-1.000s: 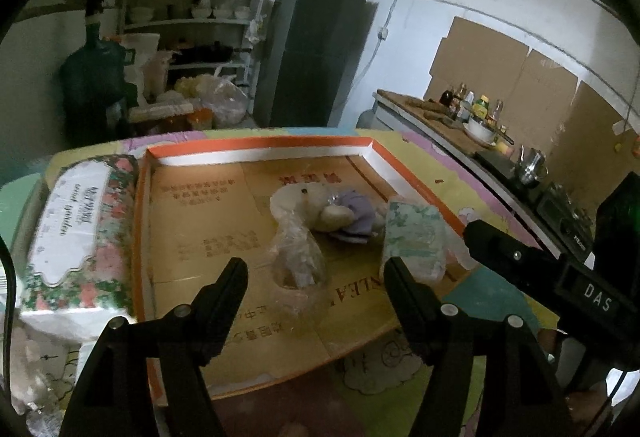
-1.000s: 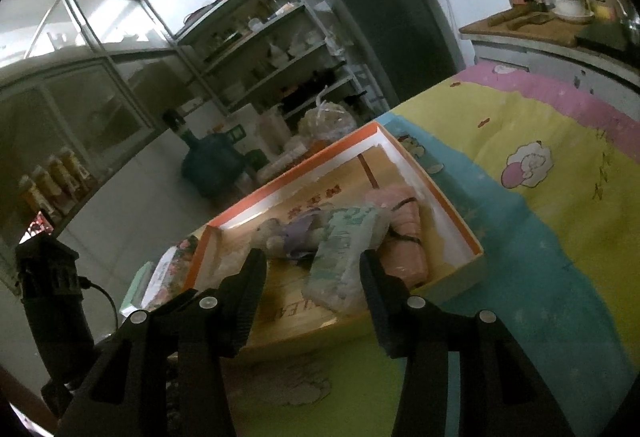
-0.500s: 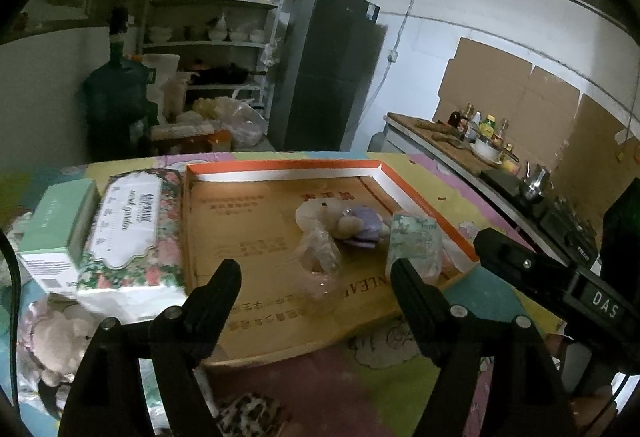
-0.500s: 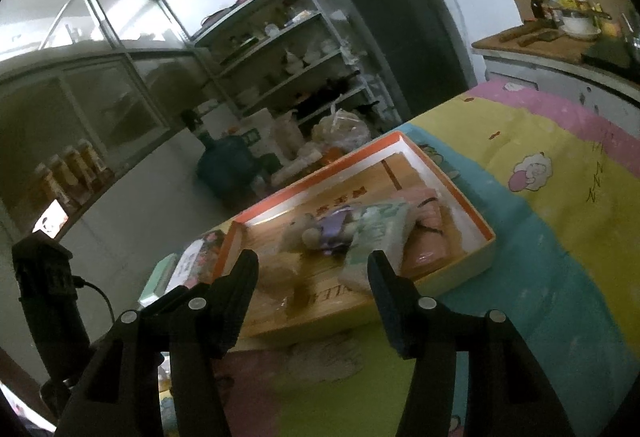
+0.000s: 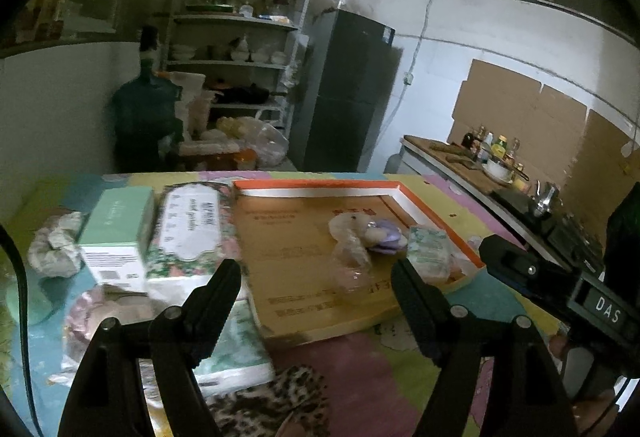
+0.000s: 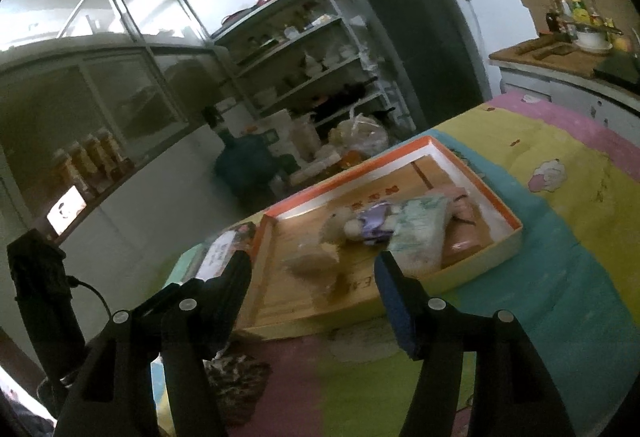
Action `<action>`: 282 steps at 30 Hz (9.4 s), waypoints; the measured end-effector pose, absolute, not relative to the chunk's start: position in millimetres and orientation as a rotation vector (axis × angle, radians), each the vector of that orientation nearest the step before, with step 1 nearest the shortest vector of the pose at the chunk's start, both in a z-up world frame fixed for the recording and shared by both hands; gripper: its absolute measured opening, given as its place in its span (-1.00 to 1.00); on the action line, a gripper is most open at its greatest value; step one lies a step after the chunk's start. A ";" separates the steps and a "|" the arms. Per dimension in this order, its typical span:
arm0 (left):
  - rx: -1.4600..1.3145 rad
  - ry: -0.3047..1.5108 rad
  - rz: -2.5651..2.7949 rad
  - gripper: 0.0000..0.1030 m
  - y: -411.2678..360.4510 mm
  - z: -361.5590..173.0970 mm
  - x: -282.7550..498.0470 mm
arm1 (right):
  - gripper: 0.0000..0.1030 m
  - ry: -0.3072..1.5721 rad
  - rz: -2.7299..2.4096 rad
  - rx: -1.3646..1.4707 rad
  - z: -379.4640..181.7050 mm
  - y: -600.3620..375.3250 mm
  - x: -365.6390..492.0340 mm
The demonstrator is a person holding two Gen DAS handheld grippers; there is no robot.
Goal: Organize soft objects
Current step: 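Lift both tools out of the tray and move them back toward the pile, then grasp the clear bag with green contents with the left tool while the right tool grasps the beige teddy bear, then carry the green-filled bag with the left tool while the right tool carries the beige teddy bear into the tray, then open the left tool to drop the bag while the right tool releases the teddy bear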
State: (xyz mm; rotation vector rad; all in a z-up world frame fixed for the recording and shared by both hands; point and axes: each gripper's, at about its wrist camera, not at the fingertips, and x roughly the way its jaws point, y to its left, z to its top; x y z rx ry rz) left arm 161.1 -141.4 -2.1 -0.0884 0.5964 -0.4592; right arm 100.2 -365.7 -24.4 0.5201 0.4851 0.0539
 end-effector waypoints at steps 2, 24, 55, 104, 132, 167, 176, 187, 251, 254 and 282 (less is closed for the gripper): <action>-0.095 0.590 -0.449 0.50 -134.7 -0.9 157.4 | 0.36 0.485 0.061 0.513 -23.5 -359.0 99.5; -0.111 0.526 -0.333 0.70 -62.6 1.7 122.1 | 0.45 0.508 0.150 0.408 -11.4 -278.4 92.9; -0.209 0.547 -0.109 0.70 74.4 -29.3 113.8 | 0.45 0.582 0.223 0.239 -14.4 -165.2 120.0; -0.302 0.858 -0.173 -0.17 118.0 -92.5 225.8 | 0.45 0.794 0.304 0.191 -75.8 -110.2 216.3; -0.305 0.728 -0.145 -0.23 123.0 -77.7 202.1 | -0.04 0.793 0.330 0.109 -77.5 -92.7 221.8; -0.194 0.608 -0.220 -0.24 61.3 -11.2 163.1 | -0.04 0.588 0.294 0.194 -24.1 -142.0 166.7; -0.162 0.600 -0.270 -0.24 21.5 0.7 165.9 | -0.04 0.548 0.241 0.237 -18.9 -179.5 155.2; -0.114 0.594 -0.351 -0.24 -39.6 8.9 173.7 | -0.04 0.509 0.168 0.272 -16.8 -231.2 142.9; -0.081 0.946 -0.461 -0.25 -239.4 -48.2 347.0 | -0.04 0.712 0.023 0.303 -61.5 -440.6 292.9; -0.074 0.956 -0.457 -0.25 -241.7 -51.7 349.4 | -0.04 0.723 0.020 0.303 -64.6 -441.5 297.6; -0.046 0.978 -0.400 0.35 -243.6 -65.9 354.7 | 0.20 0.721 0.024 0.341 -70.6 -444.5 294.4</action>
